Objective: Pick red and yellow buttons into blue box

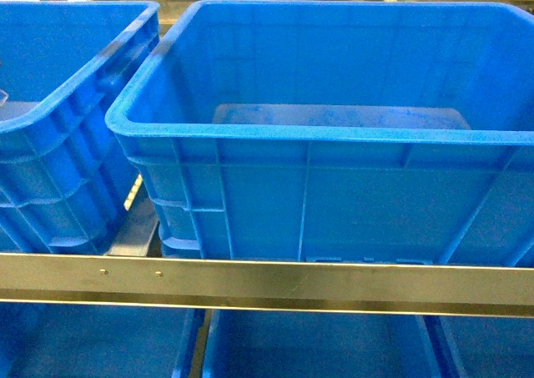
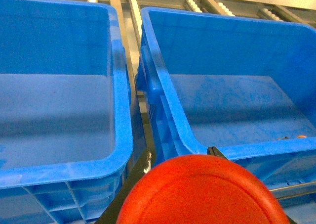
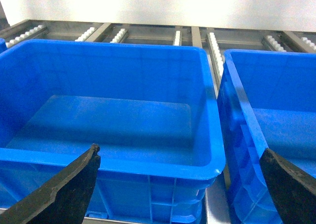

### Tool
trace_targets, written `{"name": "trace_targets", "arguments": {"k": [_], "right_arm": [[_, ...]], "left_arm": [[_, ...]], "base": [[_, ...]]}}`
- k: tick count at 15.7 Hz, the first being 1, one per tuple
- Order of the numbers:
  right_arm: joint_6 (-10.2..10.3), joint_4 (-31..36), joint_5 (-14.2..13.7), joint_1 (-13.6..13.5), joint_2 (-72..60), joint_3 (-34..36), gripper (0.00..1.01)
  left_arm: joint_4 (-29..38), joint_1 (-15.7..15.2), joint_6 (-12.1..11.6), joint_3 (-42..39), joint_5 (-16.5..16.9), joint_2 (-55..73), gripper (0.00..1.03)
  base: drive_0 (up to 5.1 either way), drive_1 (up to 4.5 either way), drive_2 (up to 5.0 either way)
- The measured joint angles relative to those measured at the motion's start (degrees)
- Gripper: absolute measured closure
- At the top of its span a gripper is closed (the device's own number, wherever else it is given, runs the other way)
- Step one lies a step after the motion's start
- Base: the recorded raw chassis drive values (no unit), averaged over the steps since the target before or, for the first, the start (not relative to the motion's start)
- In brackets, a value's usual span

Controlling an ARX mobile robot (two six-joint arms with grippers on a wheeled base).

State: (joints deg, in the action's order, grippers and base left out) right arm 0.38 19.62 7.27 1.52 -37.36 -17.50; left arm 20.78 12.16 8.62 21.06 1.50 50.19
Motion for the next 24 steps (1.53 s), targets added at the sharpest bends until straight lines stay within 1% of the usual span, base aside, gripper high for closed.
{"name": "trace_targets", "arguments": {"k": [2, 5, 6, 7, 8, 9, 10, 11, 12, 13, 15, 16, 17, 18, 20, 21, 23, 24], "right_arm": [[0.0, 0.0, 0.0, 0.0, 0.0, 0.0, 0.03], [0.0, 0.0, 0.0, 0.0, 0.0, 0.0, 0.03], [0.0, 0.0, 0.0, 0.0, 0.0, 0.0, 0.03], [0.0, 0.0, 0.0, 0.0, 0.0, 0.0, 0.03], [0.0, 0.0, 0.0, 0.0, 0.0, 0.0, 0.03], [0.0, 0.0, 0.0, 0.0, 0.0, 0.0, 0.03], [0.0, 0.0, 0.0, 0.0, 0.0, 0.0, 0.03], [0.0, 0.0, 0.0, 0.0, 0.0, 0.0, 0.03], [0.0, 0.0, 0.0, 0.0, 0.0, 0.0, 0.03], [0.0, 0.0, 0.0, 0.0, 0.0, 0.0, 0.03], [0.0, 0.0, 0.0, 0.0, 0.0, 0.0, 0.03], [0.0, 0.0, 0.0, 0.0, 0.0, 0.0, 0.03], [0.0, 0.0, 0.0, 0.0, 0.0, 0.0, 0.03], [0.0, 0.0, 0.0, 0.0, 0.0, 0.0, 0.03], [0.0, 0.0, 0.0, 0.0, 0.0, 0.0, 0.03], [0.0, 0.0, 0.0, 0.0, 0.0, 0.0, 0.03], [0.0, 0.0, 0.0, 0.0, 0.0, 0.0, 0.03], [0.0, 0.0, 0.0, 0.0, 0.0, 0.0, 0.03]], "left_arm": [[0.7, 0.1, 0.0, 0.0, 0.2, 0.3, 0.77], [4.2, 0.2, -0.1, 3.2, 1.6, 6.2, 0.77], [5.4, 0.4, -0.5, 5.2, 2.5, 8.7, 0.77], [5.0, 0.5, -0.9, 7.9, 3.6, 11.1, 0.77], [5.5, 0.9, -1.3, 10.8, 3.9, 13.9, 0.77], [3.4, 1.1, -1.6, 14.9, 4.6, 17.4, 0.77], [0.5, 1.8, -2.6, 18.7, 3.7, 20.6, 0.77], [-2.5, 2.8, -4.2, 23.5, 4.8, 24.7, 0.77], [-3.7, 3.9, -6.2, 27.7, 4.7, 28.3, 0.77], [-6.8, 5.0, -7.5, 33.1, 7.1, 32.2, 0.77], [-13.0, 7.0, -10.4, 42.3, 9.0, 39.7, 0.77], [-16.0, 7.5, -11.3, 45.4, 9.7, 42.6, 0.77], [-18.6, 8.0, -12.3, 47.5, 8.7, 45.0, 0.77], [-21.2, 8.2, -13.3, 49.3, 9.3, 47.2, 0.77], [-22.8, 9.1, -15.1, 51.4, 8.4, 50.6, 0.77], [-22.5, 9.5, -15.4, 52.0, 8.4, 51.5, 0.68], [-21.3, 10.2, -16.3, 52.4, 7.9, 51.9, 0.45], [-20.9, 10.5, -16.3, 52.3, 7.3, 51.9, 0.30]], "base": [[0.0, 0.00, 0.0], [0.0, 0.00, 0.0], [0.0, 0.00, 0.0], [0.0, 0.00, 0.0], [0.0, 0.00, 0.0], [0.0, 0.00, 0.0], [0.0, 0.00, 0.0], [0.0, 0.00, 0.0], [0.0, 0.00, 0.0], [0.0, 0.00, 0.0], [0.0, 0.00, 0.0], [0.0, 0.00, 0.0], [0.0, 0.00, 0.0], [0.0, 0.00, 0.0], [0.0, 0.00, 0.0], [0.0, 0.00, 0.0], [0.0, 0.00, 0.0], [0.0, 0.00, 0.0]]}}
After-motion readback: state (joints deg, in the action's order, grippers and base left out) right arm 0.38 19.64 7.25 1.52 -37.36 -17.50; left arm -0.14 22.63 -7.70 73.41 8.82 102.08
